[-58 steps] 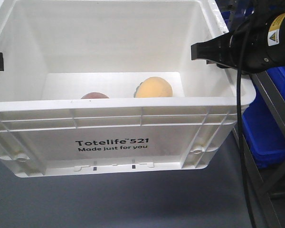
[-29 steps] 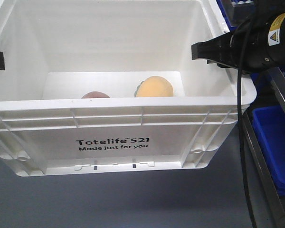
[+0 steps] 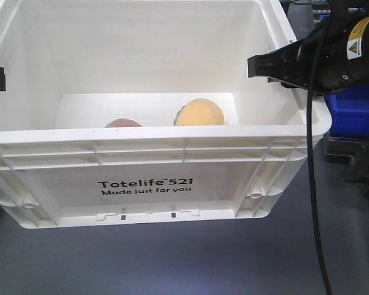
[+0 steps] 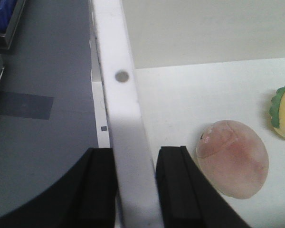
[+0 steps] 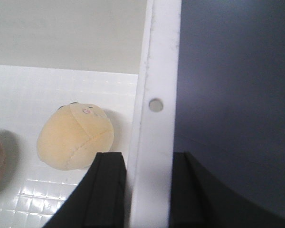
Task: Place moving items into box and shelve
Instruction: 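Hold the tote while the base aligns in front of a shelf slot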
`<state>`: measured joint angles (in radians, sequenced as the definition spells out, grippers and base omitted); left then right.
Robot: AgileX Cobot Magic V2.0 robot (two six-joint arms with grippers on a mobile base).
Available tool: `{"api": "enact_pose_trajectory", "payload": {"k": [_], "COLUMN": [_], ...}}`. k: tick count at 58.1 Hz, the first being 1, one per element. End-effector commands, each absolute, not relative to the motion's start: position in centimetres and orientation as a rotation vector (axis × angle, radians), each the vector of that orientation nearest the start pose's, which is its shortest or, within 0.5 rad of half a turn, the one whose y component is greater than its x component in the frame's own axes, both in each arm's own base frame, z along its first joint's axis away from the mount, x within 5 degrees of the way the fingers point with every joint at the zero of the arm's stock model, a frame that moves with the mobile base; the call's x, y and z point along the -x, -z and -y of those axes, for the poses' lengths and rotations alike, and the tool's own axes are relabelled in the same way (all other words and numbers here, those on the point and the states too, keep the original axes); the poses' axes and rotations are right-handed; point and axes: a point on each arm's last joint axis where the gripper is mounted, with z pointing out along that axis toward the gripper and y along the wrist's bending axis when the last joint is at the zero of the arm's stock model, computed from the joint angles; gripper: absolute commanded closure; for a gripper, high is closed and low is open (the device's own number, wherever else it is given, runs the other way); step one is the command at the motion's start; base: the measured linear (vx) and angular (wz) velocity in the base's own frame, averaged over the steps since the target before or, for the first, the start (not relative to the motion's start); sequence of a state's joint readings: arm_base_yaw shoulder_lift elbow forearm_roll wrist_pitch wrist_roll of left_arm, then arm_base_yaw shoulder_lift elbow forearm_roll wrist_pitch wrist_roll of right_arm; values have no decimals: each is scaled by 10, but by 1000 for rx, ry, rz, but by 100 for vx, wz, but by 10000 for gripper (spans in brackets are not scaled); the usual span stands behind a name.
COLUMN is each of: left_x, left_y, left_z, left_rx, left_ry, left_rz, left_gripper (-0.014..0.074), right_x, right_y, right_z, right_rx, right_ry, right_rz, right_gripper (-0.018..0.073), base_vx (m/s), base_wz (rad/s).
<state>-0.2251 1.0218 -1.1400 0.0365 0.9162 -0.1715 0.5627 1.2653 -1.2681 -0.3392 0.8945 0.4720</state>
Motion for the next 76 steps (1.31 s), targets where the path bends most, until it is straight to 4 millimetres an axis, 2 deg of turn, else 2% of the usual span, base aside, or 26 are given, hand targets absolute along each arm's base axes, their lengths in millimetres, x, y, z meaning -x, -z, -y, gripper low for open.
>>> {"api": "enact_pose_trajectory", "payload": {"k": [1,76], "left_x": [-188,-188], "left_y": [-427,-427], "left_z": [41,41], "left_rx": [-109,-109], "left_ry": [168,168], "left_rz": [-2066,-2066], "left_gripper": [456,456], "right_x": [-234,-234], "right_y": [-418,-418], "right_z": [-116,-116], "right_rx": [258,258], "right_ry": [-123,-124], "right_rz": [-2097,-2097], "right_gripper": [447,447], "base_vx": [8,8], "base_wz": [43,47]}}
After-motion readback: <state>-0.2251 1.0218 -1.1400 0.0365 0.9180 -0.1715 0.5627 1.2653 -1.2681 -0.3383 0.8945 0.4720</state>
